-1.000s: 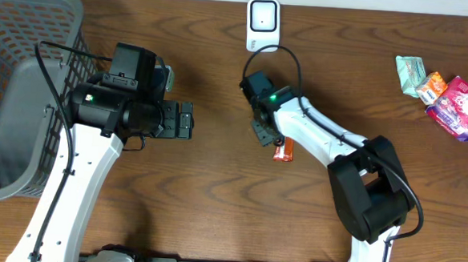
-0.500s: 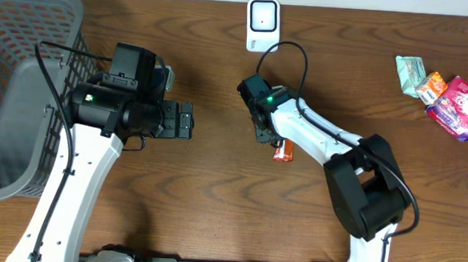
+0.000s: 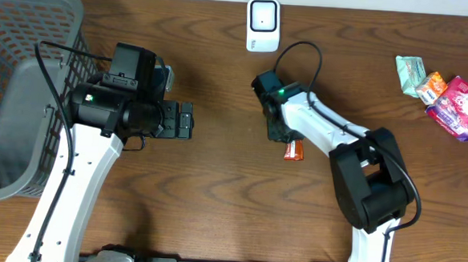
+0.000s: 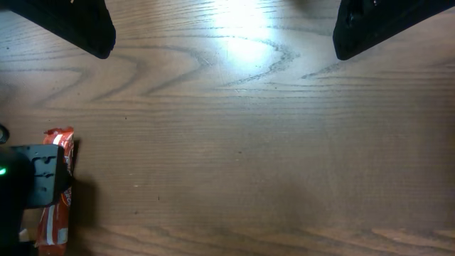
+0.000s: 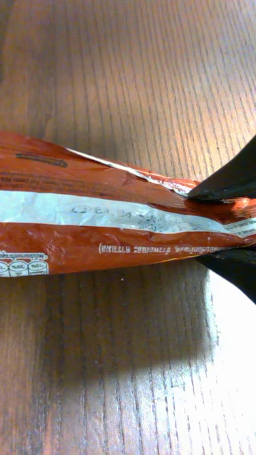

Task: Scan the item barcode

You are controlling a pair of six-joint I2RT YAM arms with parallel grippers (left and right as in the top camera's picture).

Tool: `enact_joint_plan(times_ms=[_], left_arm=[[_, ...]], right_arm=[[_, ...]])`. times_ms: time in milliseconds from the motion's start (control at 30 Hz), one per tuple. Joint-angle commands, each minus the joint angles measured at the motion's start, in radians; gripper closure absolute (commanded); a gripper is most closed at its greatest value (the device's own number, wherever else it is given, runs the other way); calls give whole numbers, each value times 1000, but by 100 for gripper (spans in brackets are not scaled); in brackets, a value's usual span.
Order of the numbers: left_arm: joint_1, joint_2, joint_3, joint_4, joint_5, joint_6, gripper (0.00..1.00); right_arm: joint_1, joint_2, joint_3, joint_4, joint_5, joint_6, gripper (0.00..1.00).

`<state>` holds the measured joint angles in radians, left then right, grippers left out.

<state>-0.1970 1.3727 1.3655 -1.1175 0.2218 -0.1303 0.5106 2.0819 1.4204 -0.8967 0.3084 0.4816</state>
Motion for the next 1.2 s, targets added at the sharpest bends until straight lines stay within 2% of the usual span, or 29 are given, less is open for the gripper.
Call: enact_joint_plan(times_ms=[0, 133, 200, 267, 367, 567, 667, 733, 833, 967, 1033, 1067, 1167], left_arm=[[4, -1, -1, 0, -10, -1, 2], [4, -1, -1, 0, -10, -1, 2], [4, -1, -1, 0, -10, -1, 2], [4, -1, -1, 0, -10, -1, 2], [4, -1, -1, 0, -10, -1, 2], [4, -1, -1, 0, -10, -1, 2], [4, -1, -1, 0, -10, -1, 2], [4, -1, -1, 0, -10, -1, 2], [4, -1, -1, 0, -10, -1, 2], [4, -1, -1, 0, -10, -1, 2], [4, -1, -1, 0, -10, -1, 2], [4, -1, -1, 0, -10, -1, 2], [4, -1, -1, 0, -10, -1, 2]], right_arm=[[-67, -35, 37, -13, -203, -53, 87], [-150, -74, 50, 0, -491, -132, 89], [-195, -75, 49, 3, -630, -169, 96], [-258, -70, 46, 6, -834, -229, 97], [-328, -68, 29, 21, -1019, -281, 97], [-431, -68, -53, 34, -1055, -324, 96], [-495, -68, -121, 50, -1051, -349, 89], [-528, -68, -161, 63, -1038, -353, 88], [-593, -68, -212, 60, -952, -352, 91], [-669, -74, -191, -32, -844, -352, 92], [-689, -82, -150, -100, -840, -352, 82], [-690, -86, -137, -119, -840, -355, 81], [-676, -104, -76, -188, -841, -367, 71]])
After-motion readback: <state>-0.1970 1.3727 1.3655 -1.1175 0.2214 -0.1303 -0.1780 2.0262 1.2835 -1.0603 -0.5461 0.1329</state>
